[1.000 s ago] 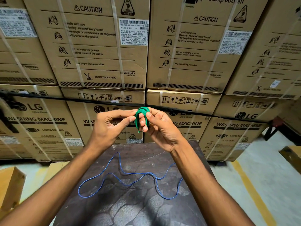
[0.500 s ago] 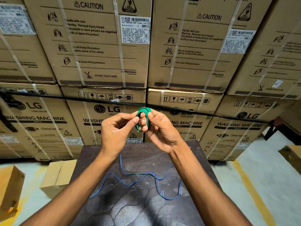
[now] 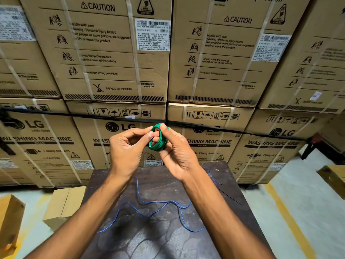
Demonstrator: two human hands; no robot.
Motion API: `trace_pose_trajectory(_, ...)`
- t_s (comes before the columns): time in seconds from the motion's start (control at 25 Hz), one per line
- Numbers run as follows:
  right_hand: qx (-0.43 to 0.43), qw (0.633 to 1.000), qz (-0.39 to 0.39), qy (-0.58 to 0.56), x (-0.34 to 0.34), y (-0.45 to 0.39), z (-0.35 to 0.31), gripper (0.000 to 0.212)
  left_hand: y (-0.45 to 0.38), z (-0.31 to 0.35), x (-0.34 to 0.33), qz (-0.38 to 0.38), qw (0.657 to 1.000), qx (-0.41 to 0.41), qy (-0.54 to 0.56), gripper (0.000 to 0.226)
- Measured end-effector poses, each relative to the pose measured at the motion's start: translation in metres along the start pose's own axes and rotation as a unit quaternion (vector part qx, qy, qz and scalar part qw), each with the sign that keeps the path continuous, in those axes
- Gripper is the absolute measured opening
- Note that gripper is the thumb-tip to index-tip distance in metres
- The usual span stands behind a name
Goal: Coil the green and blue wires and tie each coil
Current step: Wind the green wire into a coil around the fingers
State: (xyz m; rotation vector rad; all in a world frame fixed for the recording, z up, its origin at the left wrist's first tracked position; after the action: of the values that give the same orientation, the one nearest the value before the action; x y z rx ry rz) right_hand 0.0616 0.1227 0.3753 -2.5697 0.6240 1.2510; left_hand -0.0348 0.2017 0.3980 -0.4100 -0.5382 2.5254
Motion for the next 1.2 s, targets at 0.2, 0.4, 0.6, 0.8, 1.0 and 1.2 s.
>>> trace_pose_trajectory(0.2, -0.021, 0.994, 0.077, -0.072, 0.005, -0.005, 0.005, 0.041, -0.002, 0.003, 0.0, -0.018, 0.999, -0.007, -0.035, 0.022)
trace_pose_trajectory(0.4, 0.031, 0.989, 0.138, -0.038, 0.018, -0.009, -0.004, 0.025, -0.002, 0.017, -0.002, -0.041, 0.994, -0.05, -0.083, 0.027)
trace_pose_trajectory(0.6, 0.076, 0.982, 0.09, 0.15, 0.018, -0.007, -0.018, 0.02, -0.007, 0.022, 0.008, -0.041, 0.985, -0.081, -0.148, 0.028)
trace_pose_trajectory(0.8, 0.136, 0.917, 0.036, 0.373, 0.014, -0.002, -0.031, 0.025, -0.008, 0.013, 0.019, -0.019, 0.975, -0.087, -0.204, 0.02)
trace_pose_trajectory(1.0, 0.156, 0.919, 0.026, 0.362, 0.015, -0.002, -0.032, 0.013, -0.003, 0.014, 0.019, -0.018, 0.962, -0.108, -0.249, 0.018)
trace_pose_trajectory(1.2, 0.153, 0.94, 0.02, 0.305, 0.02, -0.003, -0.021, 0.011, -0.004, -0.002, 0.016, -0.048, 0.978, -0.072, -0.187, 0.017)
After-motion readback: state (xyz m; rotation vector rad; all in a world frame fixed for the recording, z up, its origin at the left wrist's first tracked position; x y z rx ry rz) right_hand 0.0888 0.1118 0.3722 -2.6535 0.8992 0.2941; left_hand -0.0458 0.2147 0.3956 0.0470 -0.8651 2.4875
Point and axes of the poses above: each hand's wrist, its own y-axis away from the middle knuckle, its own x-axis out of the back of the hand, z = x × y, the point moved 10 cm from there along -y, towards the middle knuckle, and after that the axes turned 4 degrees about -y, right-handed, at the moved point
